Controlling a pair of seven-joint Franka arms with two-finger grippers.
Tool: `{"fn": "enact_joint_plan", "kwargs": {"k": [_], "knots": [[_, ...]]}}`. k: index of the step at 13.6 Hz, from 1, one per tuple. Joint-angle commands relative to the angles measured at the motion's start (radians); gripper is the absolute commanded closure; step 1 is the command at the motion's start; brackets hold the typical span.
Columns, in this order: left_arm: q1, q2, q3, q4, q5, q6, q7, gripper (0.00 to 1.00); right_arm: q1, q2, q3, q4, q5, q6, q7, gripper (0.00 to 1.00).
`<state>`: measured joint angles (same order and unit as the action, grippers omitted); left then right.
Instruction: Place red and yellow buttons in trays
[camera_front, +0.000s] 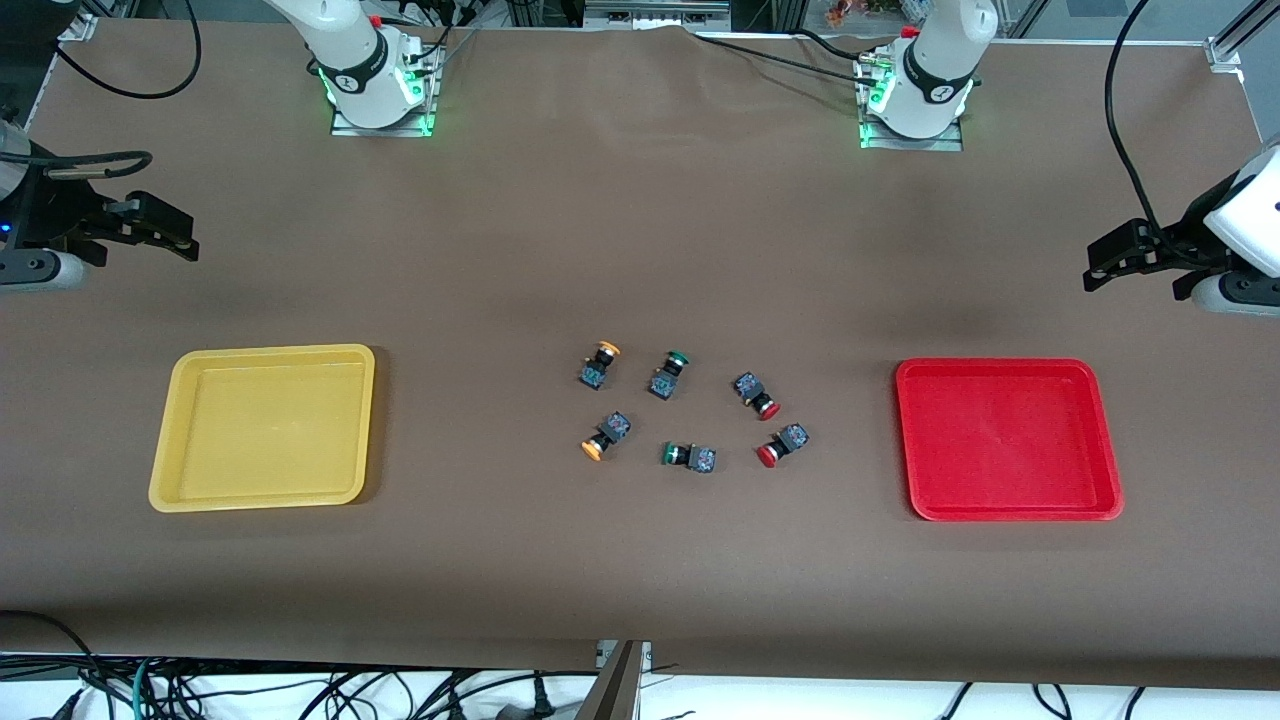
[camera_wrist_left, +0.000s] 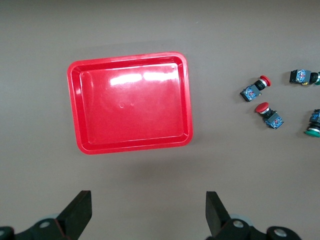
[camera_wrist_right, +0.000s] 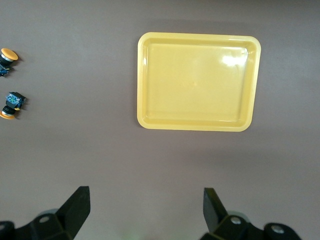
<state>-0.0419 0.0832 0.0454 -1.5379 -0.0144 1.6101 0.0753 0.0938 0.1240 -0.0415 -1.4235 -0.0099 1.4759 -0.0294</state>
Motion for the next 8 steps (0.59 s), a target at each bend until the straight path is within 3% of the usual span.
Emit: {"fn": "enact_joint_plan", "kwargs": {"k": [1, 8], "knots": [[-0.006, 0.013, 0.002, 0.03, -0.001, -0.009, -0.005, 0.0, -0.009, 0.0, 0.006, 0.006, -0.01, 0.0, -0.015, 0.0], [-0.009, 0.021, 0.002, 0.033, -0.004, -0.009, -0.006, 0.0, -0.011, 0.0, 0.006, 0.006, -0.01, 0.0, -0.017, 0.0]]}}
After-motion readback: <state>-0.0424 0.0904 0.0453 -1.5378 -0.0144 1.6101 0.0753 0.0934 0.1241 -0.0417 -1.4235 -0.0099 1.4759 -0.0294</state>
